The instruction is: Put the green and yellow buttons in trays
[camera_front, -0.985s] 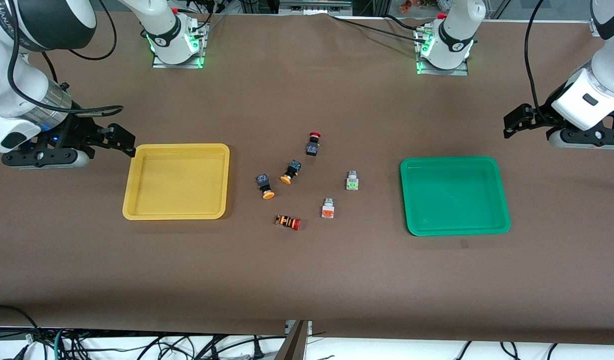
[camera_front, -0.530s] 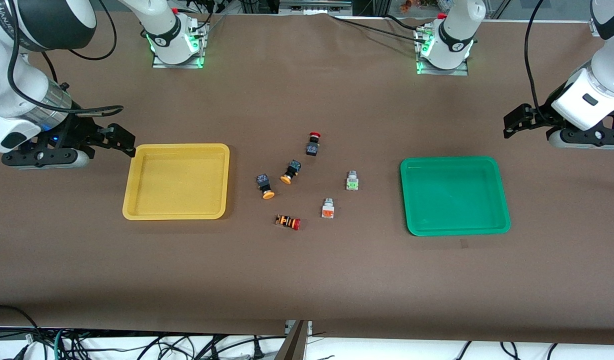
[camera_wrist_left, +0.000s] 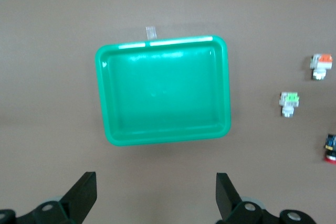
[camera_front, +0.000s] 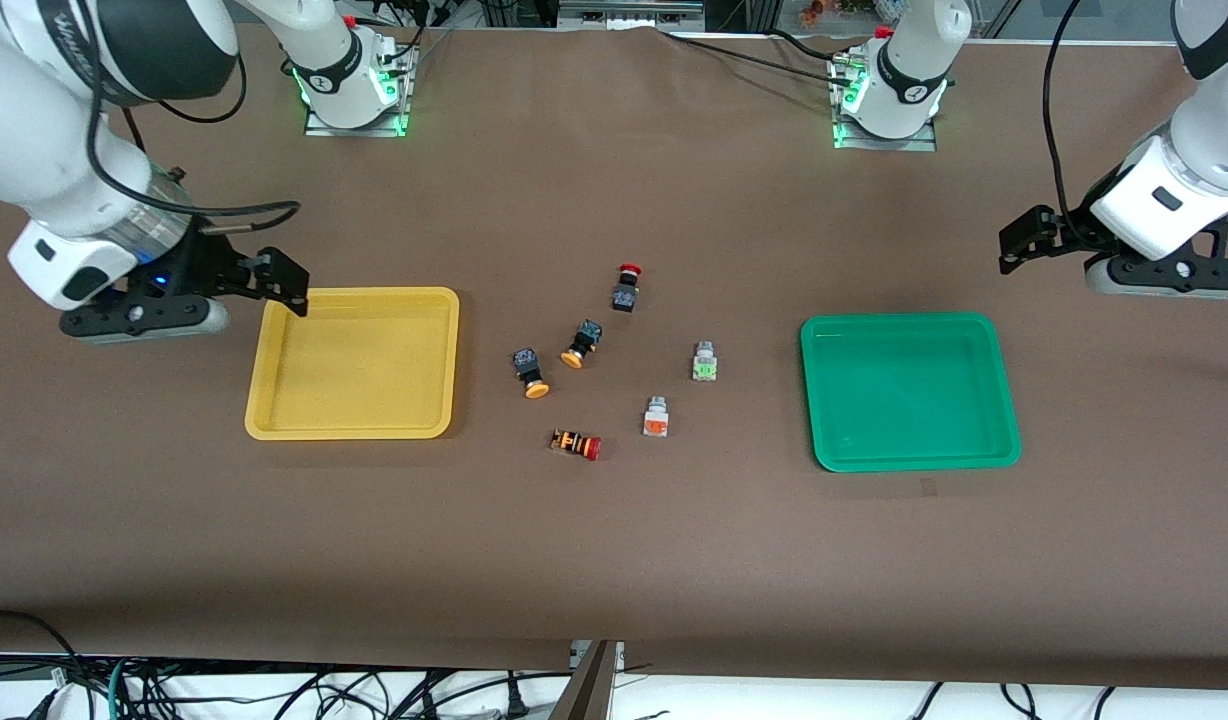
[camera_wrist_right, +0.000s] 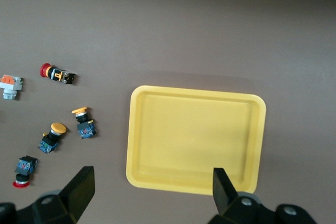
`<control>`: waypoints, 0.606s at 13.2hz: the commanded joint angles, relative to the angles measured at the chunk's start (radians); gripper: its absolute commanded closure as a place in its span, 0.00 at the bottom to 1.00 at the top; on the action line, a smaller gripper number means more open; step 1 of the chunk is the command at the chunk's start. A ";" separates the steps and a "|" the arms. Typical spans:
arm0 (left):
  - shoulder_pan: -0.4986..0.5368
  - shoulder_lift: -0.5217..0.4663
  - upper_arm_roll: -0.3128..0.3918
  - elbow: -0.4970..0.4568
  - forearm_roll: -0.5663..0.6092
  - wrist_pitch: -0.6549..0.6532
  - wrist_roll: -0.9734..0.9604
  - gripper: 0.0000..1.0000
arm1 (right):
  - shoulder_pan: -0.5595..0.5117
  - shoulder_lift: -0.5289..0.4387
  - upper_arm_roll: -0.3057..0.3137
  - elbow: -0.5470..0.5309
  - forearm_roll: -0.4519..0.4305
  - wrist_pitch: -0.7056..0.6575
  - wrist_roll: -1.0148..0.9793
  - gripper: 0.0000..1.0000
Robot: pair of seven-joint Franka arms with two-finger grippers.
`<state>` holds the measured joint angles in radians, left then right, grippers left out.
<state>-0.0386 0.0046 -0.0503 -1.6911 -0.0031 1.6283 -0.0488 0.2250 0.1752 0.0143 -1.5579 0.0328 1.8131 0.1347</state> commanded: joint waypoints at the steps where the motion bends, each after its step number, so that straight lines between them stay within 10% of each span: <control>1: -0.021 0.032 0.007 0.011 -0.018 -0.073 0.013 0.00 | 0.037 0.065 0.000 0.016 -0.005 0.026 -0.010 0.01; 8: -0.124 0.303 0.003 0.045 -0.021 0.151 -0.022 0.00 | 0.112 0.210 0.001 0.010 -0.002 0.029 -0.021 0.00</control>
<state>-0.1246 0.2095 -0.0553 -1.6937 -0.0066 1.7331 -0.0537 0.3207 0.3331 0.0169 -1.5608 0.0315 1.8360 0.1270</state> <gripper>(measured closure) 0.000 0.000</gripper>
